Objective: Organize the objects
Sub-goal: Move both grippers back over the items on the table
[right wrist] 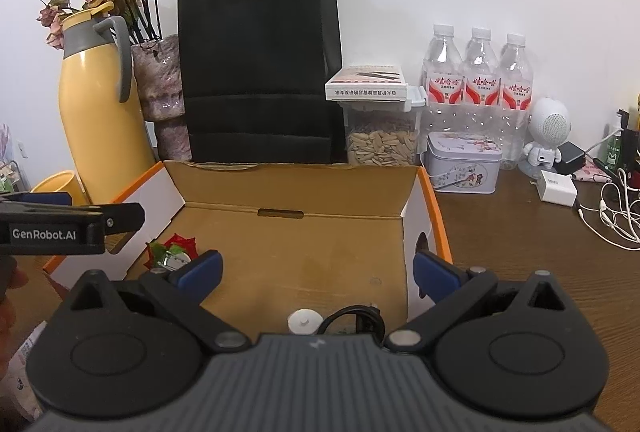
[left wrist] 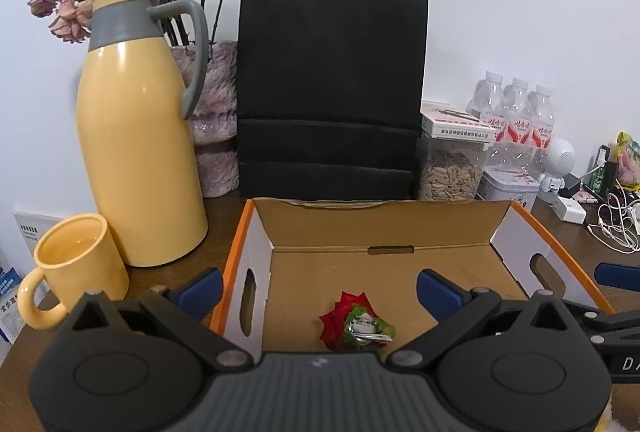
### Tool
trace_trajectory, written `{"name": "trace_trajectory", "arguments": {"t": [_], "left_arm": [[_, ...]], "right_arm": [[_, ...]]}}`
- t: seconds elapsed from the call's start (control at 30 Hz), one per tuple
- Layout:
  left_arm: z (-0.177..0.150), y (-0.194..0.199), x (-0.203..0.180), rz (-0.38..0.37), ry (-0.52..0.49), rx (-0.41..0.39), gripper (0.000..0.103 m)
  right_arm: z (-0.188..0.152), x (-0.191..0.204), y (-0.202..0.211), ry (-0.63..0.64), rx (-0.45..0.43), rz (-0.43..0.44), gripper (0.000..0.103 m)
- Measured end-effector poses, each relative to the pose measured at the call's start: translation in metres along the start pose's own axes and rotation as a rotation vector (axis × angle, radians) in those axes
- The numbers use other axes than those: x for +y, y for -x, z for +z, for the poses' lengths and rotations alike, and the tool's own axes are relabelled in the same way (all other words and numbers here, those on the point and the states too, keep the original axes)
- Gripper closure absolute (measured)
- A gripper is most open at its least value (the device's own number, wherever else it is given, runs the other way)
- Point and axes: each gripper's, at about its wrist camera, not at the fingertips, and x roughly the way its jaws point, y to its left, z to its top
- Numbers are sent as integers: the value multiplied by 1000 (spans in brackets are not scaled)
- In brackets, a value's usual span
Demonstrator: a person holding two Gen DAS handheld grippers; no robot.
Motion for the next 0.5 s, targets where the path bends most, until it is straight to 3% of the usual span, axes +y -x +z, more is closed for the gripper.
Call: {"name": "trace_trajectory", "arguments": {"t": [0.5], "left_arm": [[-15, 52, 4, -2, 5, -24, 0]], "right_arm": [[-12, 6, 49, -2, -44, 8, 0]]}}
